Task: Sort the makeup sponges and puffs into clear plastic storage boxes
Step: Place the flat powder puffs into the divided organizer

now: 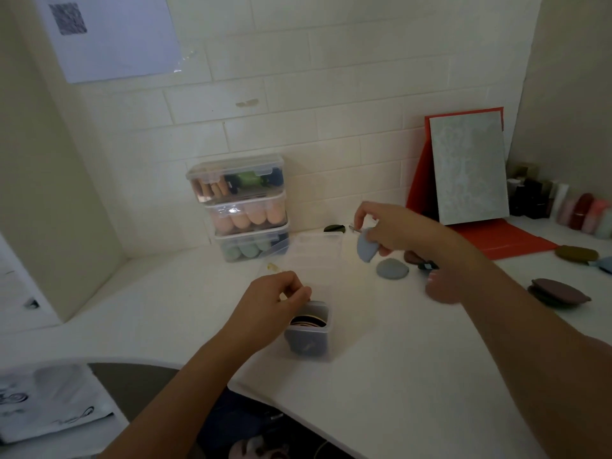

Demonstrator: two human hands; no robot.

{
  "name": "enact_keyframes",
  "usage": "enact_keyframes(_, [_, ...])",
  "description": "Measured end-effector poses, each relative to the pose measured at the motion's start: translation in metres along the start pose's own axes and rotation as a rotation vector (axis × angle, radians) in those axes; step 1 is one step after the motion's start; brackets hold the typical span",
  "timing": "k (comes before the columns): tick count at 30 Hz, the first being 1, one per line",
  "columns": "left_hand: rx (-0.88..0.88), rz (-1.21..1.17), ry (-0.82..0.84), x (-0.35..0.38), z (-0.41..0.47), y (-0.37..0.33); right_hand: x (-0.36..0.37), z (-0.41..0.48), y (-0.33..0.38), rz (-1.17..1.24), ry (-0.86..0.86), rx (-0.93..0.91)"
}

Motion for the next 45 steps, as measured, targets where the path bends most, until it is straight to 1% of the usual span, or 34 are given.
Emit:
enact_keyframes(2, [-0.005,0.004,-0.008,0.0,-0.001,0.0,-0.006,-0.003,0.019,0.002,-0.004,-0.081])
enact_keyframes(4, [-0.009,0.006,-0.008,-0.001,-0.001,-0.001,-0.007,-0.008,0.045,0.055,0.002,-0.182])
enact_keyframes(7, [-0.009,0.005,-0.001,-0.001,-0.002,-0.002,0.003,-0.016,0.077,0.131,0.11,-0.281])
enact_keyframes(9, [-0.007,0.002,0.007,-0.001,-0.002,-0.002,0.015,-0.02,0.086,0.105,0.192,-0.312])
enact_keyframes(10, [-0.006,0.0,0.012,-0.001,-0.002,-0.002,0.02,-0.019,0.087,0.08,0.204,-0.316])
enact_keyframes(13, [0.004,0.0,0.009,-0.002,-0.002,-0.002,0.028,-0.013,0.083,0.048,0.138,-0.269])
enact_keyframes(15, [0.011,0.0,-0.009,-0.004,-0.003,-0.003,0.031,-0.011,0.078,-0.015,0.107,-0.224])
enact_keyframes(18, [0.004,-0.006,-0.041,-0.006,-0.003,-0.003,0.031,-0.011,0.077,-0.146,0.109,-0.211])
enact_keyframes(21, [-0.01,0.007,-0.077,-0.008,-0.001,-0.002,0.032,-0.011,0.078,-0.193,0.095,-0.199])
enact_keyframes(24, [-0.027,-0.009,-0.069,-0.007,-0.001,0.0,0.035,-0.011,0.076,-0.267,0.071,-0.169])
enact_keyframes(26, [-0.029,-0.008,-0.067,-0.006,0.0,0.001,0.037,-0.012,0.076,-0.292,0.091,-0.158])
enact_keyframes(29, [-0.022,-0.002,-0.088,-0.007,0.0,0.0,0.04,-0.013,0.08,-0.259,0.145,-0.181])
enact_keyframes(36, [-0.021,0.006,-0.114,-0.007,0.001,0.002,0.045,-0.014,0.081,-0.296,0.166,-0.197])
enact_keyframes(38, [0.002,-0.006,-0.114,-0.007,0.0,0.001,0.052,-0.015,0.08,-0.292,0.207,-0.189])
enact_keyframes(42, [0.034,0.005,-0.108,-0.007,-0.001,0.001,0.065,-0.018,0.078,-0.249,0.346,-0.143])
enact_keyframes(45, [0.047,-0.012,-0.118,-0.007,-0.002,0.0,0.06,-0.02,0.079,-0.311,0.337,-0.176])
Point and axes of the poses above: each hand's wrist, its own z-axis towards the middle knuckle, its own x-axis out of the palm, y = z × x, the point moved 7 cm from there along z, towards the middle knuckle, and after that the axes turned 13 degrees about -x, right-handed, at the moved point
